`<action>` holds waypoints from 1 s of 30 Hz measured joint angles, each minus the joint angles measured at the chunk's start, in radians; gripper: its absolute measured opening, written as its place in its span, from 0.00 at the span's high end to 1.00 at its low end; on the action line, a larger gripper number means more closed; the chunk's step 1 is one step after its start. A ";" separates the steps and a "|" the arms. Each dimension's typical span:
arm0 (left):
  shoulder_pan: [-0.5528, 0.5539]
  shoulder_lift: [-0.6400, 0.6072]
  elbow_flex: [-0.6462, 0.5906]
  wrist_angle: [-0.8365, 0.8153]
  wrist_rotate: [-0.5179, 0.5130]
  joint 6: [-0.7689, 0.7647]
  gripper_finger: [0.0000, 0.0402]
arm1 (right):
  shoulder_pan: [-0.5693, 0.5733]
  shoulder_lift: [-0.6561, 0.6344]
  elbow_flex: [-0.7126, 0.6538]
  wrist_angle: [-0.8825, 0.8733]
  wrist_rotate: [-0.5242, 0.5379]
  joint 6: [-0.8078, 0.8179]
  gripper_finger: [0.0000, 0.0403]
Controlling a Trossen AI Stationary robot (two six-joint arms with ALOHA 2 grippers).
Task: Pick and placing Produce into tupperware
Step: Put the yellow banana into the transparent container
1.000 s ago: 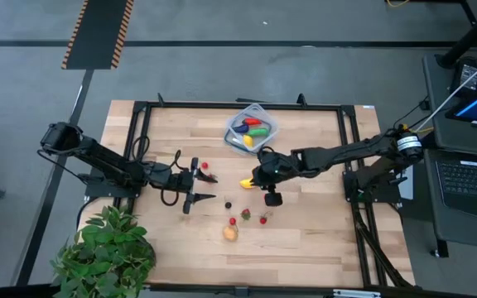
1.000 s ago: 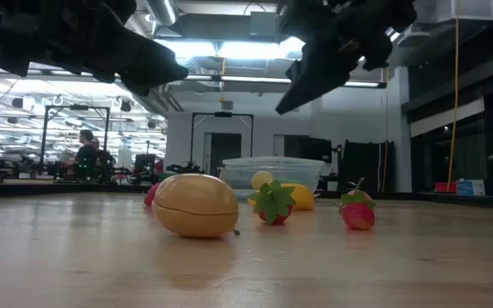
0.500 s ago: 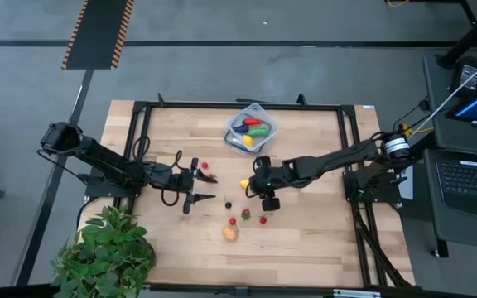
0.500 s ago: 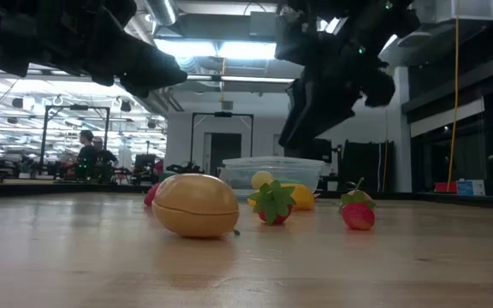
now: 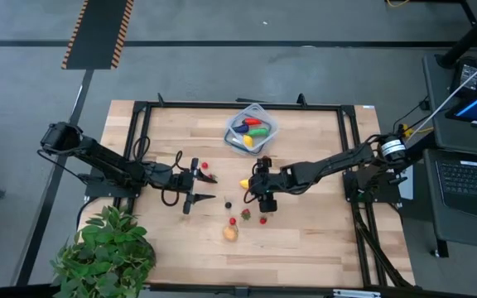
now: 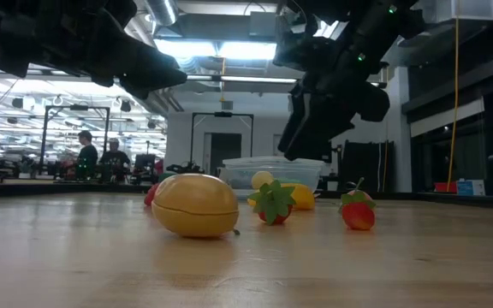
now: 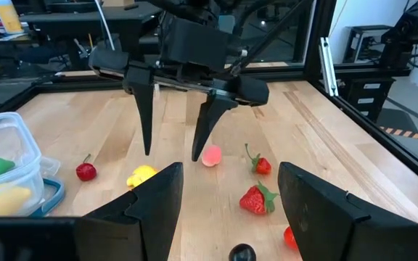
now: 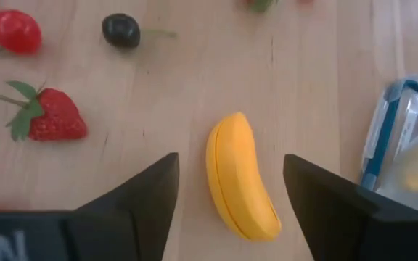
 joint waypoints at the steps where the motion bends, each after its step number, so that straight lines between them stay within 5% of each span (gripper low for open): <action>1: 0.000 0.000 0.000 0.000 0.000 0.000 0.45 | 0.000 0.003 0.000 0.000 -0.002 0.001 0.38; 18: 0.000 0.000 0.000 -0.006 0.000 -0.001 0.45 | -0.012 0.154 -0.001 0.048 0.002 -0.050 0.39; 30: 0.000 0.000 0.000 -0.013 0.000 -0.001 0.45 | -0.018 0.128 0.000 0.060 0.030 -0.118 0.39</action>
